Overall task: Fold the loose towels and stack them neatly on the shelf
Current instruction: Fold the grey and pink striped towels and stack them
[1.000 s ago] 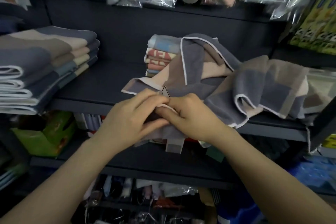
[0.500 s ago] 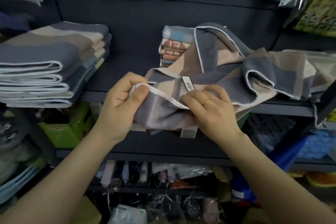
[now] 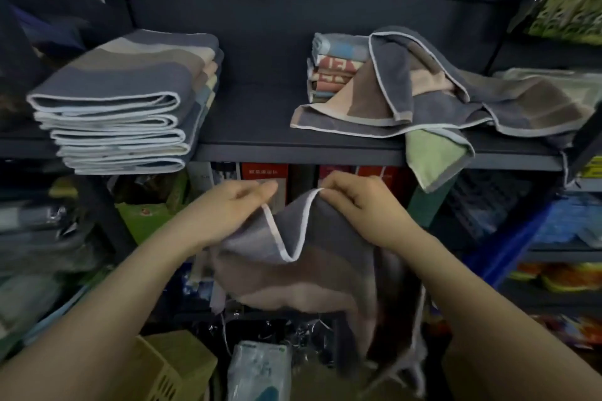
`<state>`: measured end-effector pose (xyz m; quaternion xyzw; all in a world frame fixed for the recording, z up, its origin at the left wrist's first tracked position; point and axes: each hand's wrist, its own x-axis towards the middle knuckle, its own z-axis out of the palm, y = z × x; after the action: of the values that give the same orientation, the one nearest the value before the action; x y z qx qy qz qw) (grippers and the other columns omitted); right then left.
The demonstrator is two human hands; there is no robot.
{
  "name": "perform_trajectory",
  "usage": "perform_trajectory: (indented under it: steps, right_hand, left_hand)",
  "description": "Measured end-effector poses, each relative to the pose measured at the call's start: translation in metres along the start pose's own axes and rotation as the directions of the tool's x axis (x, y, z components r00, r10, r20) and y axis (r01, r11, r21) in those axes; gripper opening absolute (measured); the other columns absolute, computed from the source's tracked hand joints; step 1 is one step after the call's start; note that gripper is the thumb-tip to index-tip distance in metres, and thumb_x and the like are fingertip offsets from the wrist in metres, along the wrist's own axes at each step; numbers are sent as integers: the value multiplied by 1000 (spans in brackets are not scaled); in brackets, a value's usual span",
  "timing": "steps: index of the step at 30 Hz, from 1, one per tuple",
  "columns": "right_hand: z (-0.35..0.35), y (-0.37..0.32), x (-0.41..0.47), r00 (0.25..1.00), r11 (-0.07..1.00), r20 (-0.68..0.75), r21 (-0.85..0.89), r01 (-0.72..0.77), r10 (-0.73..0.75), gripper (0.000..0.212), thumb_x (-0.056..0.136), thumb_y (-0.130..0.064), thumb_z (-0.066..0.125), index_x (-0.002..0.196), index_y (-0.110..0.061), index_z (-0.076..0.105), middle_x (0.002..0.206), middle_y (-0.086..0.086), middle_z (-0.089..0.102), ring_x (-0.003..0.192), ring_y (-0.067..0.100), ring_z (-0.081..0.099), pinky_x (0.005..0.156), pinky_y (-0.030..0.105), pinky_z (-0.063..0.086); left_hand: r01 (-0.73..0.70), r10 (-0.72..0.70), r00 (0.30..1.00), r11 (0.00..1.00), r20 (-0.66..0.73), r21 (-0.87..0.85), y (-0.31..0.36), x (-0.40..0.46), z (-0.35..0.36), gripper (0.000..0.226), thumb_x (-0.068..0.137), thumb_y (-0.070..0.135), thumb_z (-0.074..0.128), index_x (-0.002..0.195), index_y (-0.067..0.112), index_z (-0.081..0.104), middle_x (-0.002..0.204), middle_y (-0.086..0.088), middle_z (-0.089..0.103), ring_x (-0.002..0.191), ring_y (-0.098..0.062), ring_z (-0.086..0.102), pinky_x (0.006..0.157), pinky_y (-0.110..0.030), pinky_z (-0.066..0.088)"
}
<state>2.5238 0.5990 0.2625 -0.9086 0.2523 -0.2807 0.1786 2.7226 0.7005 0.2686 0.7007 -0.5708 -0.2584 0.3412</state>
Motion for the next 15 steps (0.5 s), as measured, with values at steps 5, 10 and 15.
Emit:
perform_trajectory:
  steps: [5, 10, 15]
  right_hand:
    - [12, -5, -5, 997, 995, -1, 67, -79, 79, 14, 91, -20, 56, 90, -14, 69, 84, -1, 70, 76, 8, 62, 70, 24, 47]
    - [9, -9, 6, 989, 944, -37, 307, -124, 142, 10, 86, -19, 62, 79, -16, 67, 72, 7, 69, 65, 13, 60, 63, 21, 46]
    - [10, 4, 8, 979, 804, -128, 592, -55, 161, 13, 91, -11, 54, 84, -22, 55, 63, -13, 58, 58, -4, 52, 58, 10, 41]
  left_hand:
    - [-206, 205, 979, 973, 22, 101, 14, 6, 13, 51, 62, 76, 53, 90, 34, 58, 94, 18, 63, 87, 3, 57, 77, -23, 45]
    - [-331, 344, 939, 891, 13, 312, 25, 21, 34, 19, 83, 41, 60, 78, 23, 54, 71, 8, 56, 71, -10, 53, 59, -23, 36]
    - [-385, 348, 918, 896, -191, -221, 37, 28, 38, 26, 94, 20, 49, 71, 31, 57, 71, 11, 61, 70, -1, 55, 69, -19, 42]
